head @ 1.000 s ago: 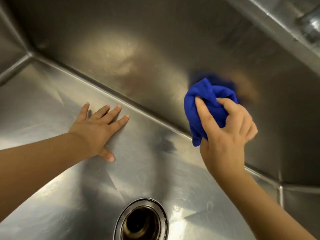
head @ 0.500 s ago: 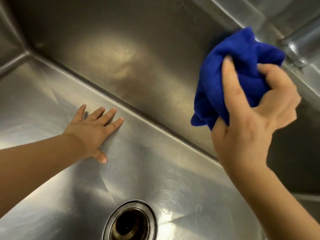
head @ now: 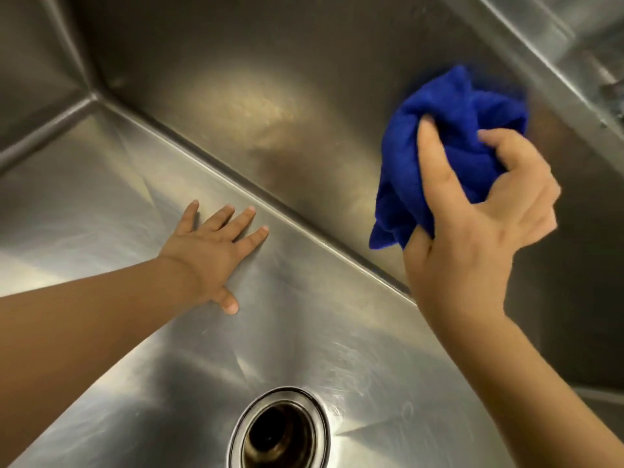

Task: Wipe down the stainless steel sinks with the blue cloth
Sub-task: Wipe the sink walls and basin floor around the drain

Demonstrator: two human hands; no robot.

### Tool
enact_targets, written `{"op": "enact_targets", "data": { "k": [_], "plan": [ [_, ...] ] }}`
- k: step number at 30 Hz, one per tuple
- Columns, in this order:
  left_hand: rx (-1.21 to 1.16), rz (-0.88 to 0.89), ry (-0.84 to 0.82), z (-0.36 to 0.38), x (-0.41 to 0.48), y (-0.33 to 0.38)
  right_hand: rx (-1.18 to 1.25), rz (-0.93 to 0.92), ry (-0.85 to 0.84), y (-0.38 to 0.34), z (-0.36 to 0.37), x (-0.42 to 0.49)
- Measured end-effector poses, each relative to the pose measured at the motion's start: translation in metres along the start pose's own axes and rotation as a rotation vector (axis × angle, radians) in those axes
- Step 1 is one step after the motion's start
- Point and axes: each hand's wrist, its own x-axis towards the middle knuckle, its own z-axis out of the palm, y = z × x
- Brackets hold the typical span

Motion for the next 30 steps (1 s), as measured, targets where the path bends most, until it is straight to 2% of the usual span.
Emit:
{"op": "enact_targets", "data": {
  "k": [1, 3, 6, 8, 11, 15, 17, 18, 21, 23, 25, 30],
  "plan": [
    [-0.003, -0.002, 0.003, 0.000, 0.000, 0.000, -0.024, -0.007, 0.032, 0.000, 0.006, -0.002],
    [-0.012, -0.001, 0.005, 0.000, 0.001, 0.000, -0.080, -0.088, -0.025, 0.003, 0.028, -0.026],
    [-0.035, 0.000, 0.011, 0.002, 0.002, 0.001, -0.158, -0.236, -0.302, 0.009, 0.055, -0.074],
    [-0.050, 0.002, 0.012, 0.002, 0.002, 0.000, -0.153, -0.229, -0.400, 0.007, 0.057, -0.079],
    [-0.055, 0.011, 0.003, 0.002, 0.001, -0.001, -0.089, -0.164, -0.319, -0.005, 0.042, -0.054],
    [-0.055, 0.011, -0.005, 0.001, 0.002, -0.001, -0.029, -0.047, -0.078, -0.020, 0.029, -0.023],
    [-0.055, 0.017, -0.010, 0.001, 0.002, -0.002, -0.066, -0.056, -0.053, -0.019, 0.043, -0.029],
    [-0.059, 0.020, -0.011, 0.001, 0.002, -0.002, -0.081, -0.109, -0.109, -0.018, 0.053, -0.039],
    [-0.086, 0.019, -0.002, 0.001, 0.003, -0.002, -0.159, -0.293, -0.439, -0.019, 0.074, -0.074],
    [-0.097, 0.028, 0.011, 0.002, 0.000, -0.003, -0.136, -0.242, -0.502, -0.024, 0.069, -0.074],
    [-0.114, 0.036, 0.014, 0.002, -0.006, -0.011, -0.079, -0.182, -0.398, -0.032, 0.053, -0.046],
    [-0.076, -0.067, -0.027, -0.009, -0.021, -0.059, 0.062, -0.056, 0.049, -0.053, 0.010, 0.043]
  ]
}}
